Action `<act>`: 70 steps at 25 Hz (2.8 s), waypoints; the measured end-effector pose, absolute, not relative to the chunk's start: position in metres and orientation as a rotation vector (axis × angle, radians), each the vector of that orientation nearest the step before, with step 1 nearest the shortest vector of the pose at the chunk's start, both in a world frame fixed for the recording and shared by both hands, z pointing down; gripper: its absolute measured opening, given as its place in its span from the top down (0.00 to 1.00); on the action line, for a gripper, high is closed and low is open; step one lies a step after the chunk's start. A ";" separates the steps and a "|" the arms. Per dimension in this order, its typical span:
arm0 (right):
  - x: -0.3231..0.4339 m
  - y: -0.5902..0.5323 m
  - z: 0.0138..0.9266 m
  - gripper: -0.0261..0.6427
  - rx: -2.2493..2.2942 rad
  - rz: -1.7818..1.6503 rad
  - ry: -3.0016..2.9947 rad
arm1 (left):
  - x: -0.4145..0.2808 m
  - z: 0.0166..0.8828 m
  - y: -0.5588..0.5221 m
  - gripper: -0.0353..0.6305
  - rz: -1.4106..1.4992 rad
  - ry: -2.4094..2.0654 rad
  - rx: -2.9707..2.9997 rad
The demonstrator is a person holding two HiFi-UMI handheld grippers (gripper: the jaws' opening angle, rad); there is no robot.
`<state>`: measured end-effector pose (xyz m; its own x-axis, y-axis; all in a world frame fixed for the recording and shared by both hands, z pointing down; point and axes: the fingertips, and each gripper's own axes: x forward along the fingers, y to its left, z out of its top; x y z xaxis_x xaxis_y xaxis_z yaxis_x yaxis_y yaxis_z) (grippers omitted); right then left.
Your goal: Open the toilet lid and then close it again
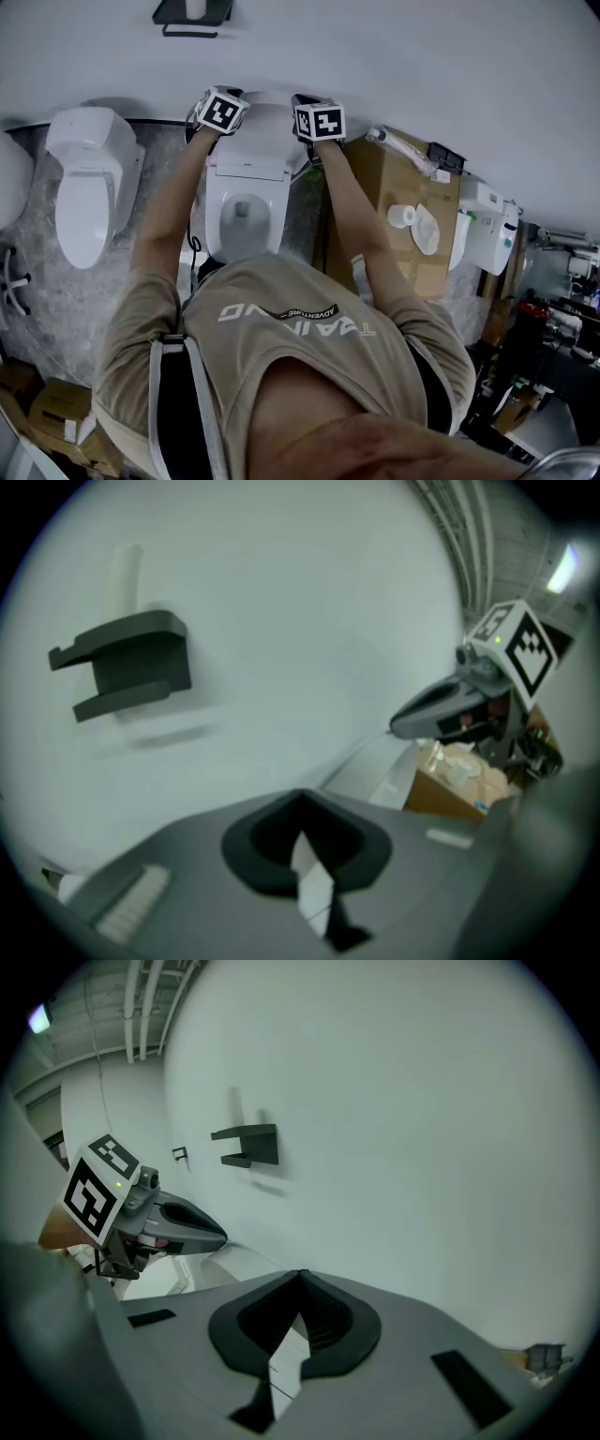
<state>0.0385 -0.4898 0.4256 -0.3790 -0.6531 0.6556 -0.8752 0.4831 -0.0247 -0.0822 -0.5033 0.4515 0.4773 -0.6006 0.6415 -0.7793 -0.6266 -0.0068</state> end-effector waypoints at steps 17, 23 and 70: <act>0.041 -0.517 0.430 0.94 1.239 0.528 -2.151 | -0.083 0.458 -0.522 0.96 0.954 -1.139 2.436; 0.049 -0.518 0.426 0.94 1.273 0.577 -2.183 | -0.083 0.457 -0.517 0.96 0.949 -1.167 2.443; 0.031 -0.402 0.445 0.94 1.076 0.704 -2.092 | -0.093 0.449 -0.373 0.96 1.014 -1.143 2.527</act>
